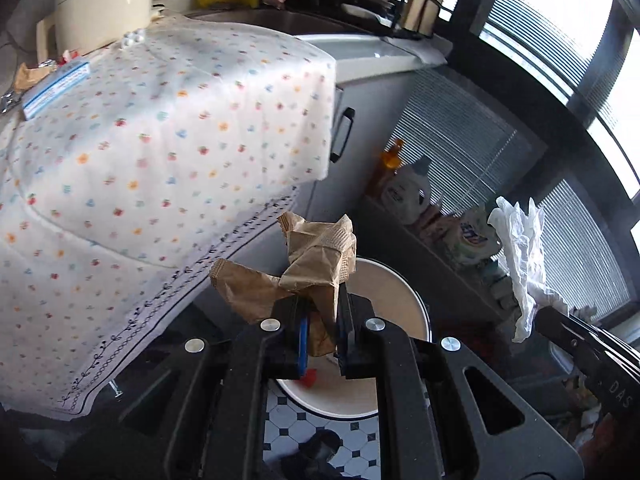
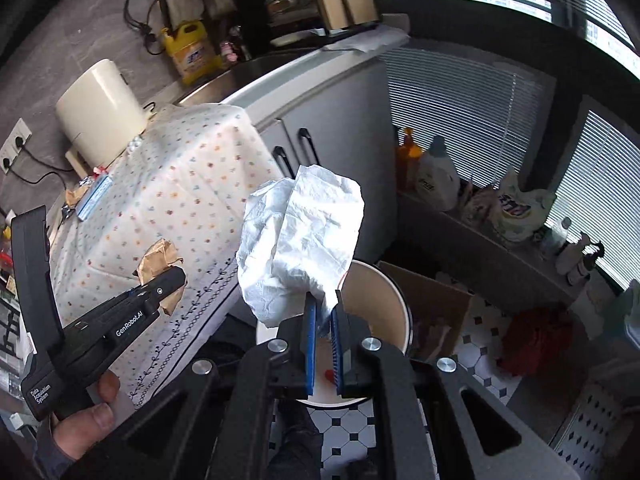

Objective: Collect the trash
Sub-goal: 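Carry the paper scrap and tissue down to the white bin and open both tools, then raise both open tools from the bin back over the counter trash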

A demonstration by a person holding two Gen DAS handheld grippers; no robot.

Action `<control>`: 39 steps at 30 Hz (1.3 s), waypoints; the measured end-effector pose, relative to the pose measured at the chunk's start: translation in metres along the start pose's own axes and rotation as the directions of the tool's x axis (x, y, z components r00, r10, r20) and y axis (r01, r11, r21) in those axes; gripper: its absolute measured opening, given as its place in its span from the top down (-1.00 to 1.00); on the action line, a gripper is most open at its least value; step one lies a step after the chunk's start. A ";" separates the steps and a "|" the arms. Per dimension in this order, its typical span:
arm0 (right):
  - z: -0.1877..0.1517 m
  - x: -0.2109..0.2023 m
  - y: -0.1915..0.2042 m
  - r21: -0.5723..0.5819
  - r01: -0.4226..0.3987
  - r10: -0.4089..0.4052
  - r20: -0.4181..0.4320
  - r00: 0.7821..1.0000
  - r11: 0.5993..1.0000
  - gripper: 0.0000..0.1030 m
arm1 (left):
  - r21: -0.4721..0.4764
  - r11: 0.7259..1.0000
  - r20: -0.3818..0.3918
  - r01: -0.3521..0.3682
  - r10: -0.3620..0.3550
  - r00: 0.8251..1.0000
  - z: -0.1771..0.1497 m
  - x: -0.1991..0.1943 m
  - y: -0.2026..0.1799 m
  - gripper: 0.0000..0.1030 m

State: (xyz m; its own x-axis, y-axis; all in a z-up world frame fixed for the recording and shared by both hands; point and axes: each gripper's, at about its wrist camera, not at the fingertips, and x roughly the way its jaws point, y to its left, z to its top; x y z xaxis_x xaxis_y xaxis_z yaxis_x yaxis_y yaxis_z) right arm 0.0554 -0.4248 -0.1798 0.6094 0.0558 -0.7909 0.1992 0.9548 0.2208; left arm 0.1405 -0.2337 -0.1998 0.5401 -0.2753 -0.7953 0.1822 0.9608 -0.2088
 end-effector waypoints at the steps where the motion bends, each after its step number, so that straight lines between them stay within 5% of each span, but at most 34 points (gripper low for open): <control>1: -0.002 0.000 -0.006 0.011 0.011 -0.011 -0.001 1.000 1.000 0.85 | 0.014 1.000 -0.011 0.012 -0.012 1.000 -0.001 0.006 -0.007 0.78; 7: -0.011 0.006 -0.028 0.056 0.051 -0.050 -0.021 0.999 0.997 0.85 | 0.051 0.994 -0.094 0.096 -0.091 0.991 -0.007 0.035 -0.032 0.77; 12: -0.016 0.011 -0.030 0.063 0.056 -0.053 -0.048 0.997 0.996 0.85 | 0.037 0.988 -0.120 0.152 -0.147 0.982 -0.014 0.044 -0.035 0.18; 17: -0.017 0.016 -0.023 0.043 0.052 -0.049 -0.058 0.997 0.998 0.85 | 0.020 0.992 -0.098 0.121 -0.119 0.988 -0.016 0.039 -0.021 -0.19; 24: -0.016 0.024 0.001 -0.004 0.018 -0.018 -0.079 0.997 1.000 0.83 | -0.042 0.998 -0.040 0.039 -0.041 0.998 -0.007 0.014 0.020 -0.27; 26: -0.015 0.024 0.012 -0.029 0.012 -0.014 -0.074 0.997 1.000 0.76 | -0.054 0.998 -0.013 0.011 -0.012 1.000 -0.003 0.003 0.031 -0.33; 27: -0.014 0.024 0.018 -0.039 0.005 -0.008 -0.072 0.997 0.999 0.60 | -0.056 0.998 -0.001 0.001 -0.001 1.000 -0.001 -0.001 0.036 -0.36; 28: -0.013 0.023 0.023 -0.042 -0.010 0.007 -0.068 0.998 0.999 0.20 | -0.058 0.998 0.008 -0.011 0.012 1.000 0.000 -0.005 0.041 -0.37; 30: -0.009 0.019 0.033 -0.055 -0.023 0.021 -0.043 0.999 0.998 -0.11 | -0.068 0.997 0.022 -0.030 0.031 0.999 0.004 -0.013 0.050 -0.37; 39: 0.015 0.011 0.079 -0.119 -0.104 0.102 -0.027 0.994 0.987 -0.09 | -0.131 0.987 0.106 -0.093 0.107 0.989 0.023 -0.057 0.092 -0.42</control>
State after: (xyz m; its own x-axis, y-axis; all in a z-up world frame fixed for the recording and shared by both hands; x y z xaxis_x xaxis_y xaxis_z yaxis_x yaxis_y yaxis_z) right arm 0.0895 -0.3528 -0.1628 0.6058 0.1602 -0.7793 0.0418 0.9718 0.2322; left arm 0.1453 -0.1304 -0.1612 0.6404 -0.1726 -0.7484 0.0223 0.9782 -0.2065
